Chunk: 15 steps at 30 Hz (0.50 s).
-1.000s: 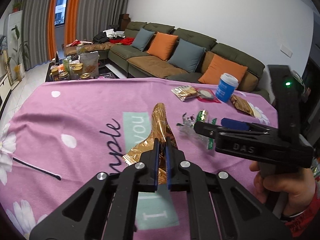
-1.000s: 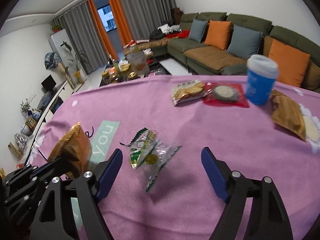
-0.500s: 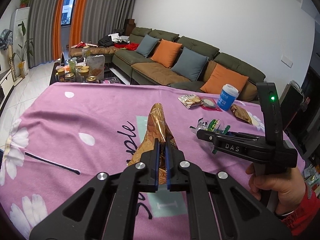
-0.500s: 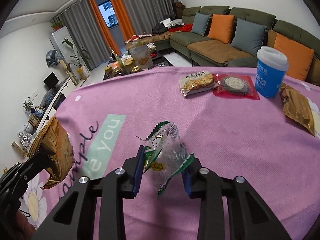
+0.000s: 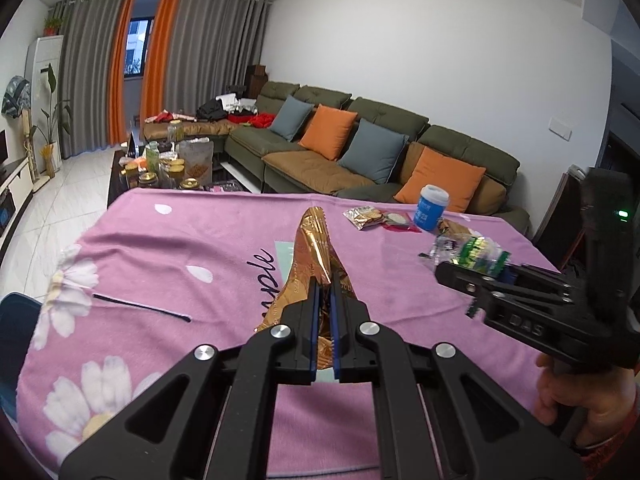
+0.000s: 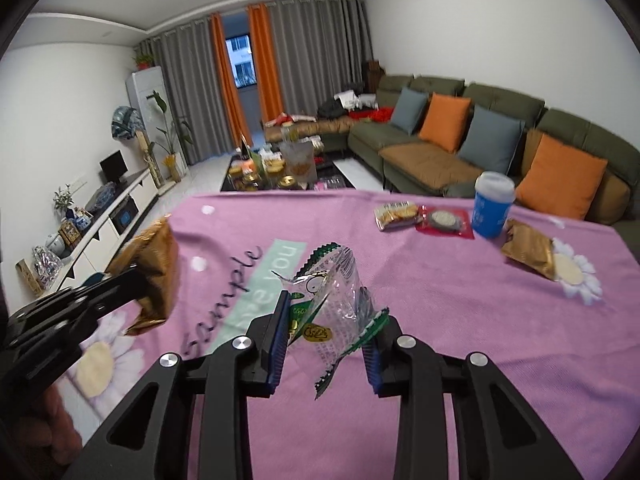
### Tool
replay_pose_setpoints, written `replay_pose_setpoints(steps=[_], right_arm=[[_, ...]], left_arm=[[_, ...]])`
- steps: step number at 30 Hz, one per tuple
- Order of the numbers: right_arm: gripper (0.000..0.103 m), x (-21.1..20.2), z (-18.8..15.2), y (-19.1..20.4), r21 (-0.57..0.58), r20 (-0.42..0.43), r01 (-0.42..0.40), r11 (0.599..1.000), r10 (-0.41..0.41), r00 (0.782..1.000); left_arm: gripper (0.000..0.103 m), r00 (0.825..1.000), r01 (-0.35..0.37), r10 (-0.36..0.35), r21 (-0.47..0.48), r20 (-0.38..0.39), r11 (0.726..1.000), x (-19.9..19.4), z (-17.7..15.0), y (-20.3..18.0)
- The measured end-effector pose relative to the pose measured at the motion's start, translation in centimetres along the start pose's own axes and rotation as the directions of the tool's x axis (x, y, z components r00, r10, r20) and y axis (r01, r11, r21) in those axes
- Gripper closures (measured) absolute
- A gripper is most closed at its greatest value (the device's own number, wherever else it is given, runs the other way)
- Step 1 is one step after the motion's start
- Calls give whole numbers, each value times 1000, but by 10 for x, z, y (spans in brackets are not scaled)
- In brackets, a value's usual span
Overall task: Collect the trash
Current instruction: 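Carry the gold wrapper and clear packet over to the bin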
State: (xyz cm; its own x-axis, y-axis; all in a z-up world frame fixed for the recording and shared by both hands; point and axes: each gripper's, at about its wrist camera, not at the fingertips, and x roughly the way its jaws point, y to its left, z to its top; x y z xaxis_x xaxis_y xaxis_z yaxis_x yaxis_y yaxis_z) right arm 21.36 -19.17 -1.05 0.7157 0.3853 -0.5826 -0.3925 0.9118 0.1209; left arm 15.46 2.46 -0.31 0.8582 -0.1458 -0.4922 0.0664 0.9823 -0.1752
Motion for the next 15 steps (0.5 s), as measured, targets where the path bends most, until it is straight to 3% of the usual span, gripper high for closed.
replay_pose_setpoints(steps=[5,15], right_arm=[[73,-43,-13,19,-27,57,-13,1000,14,998],[73,-87,-36,60,-99,101,-65,993,75,992]], left_arm=[[98,999,-11,11,3,40,1000,-38,-8,-4],[98,993,-49,49,-9,104,999,-121,-36,-2]])
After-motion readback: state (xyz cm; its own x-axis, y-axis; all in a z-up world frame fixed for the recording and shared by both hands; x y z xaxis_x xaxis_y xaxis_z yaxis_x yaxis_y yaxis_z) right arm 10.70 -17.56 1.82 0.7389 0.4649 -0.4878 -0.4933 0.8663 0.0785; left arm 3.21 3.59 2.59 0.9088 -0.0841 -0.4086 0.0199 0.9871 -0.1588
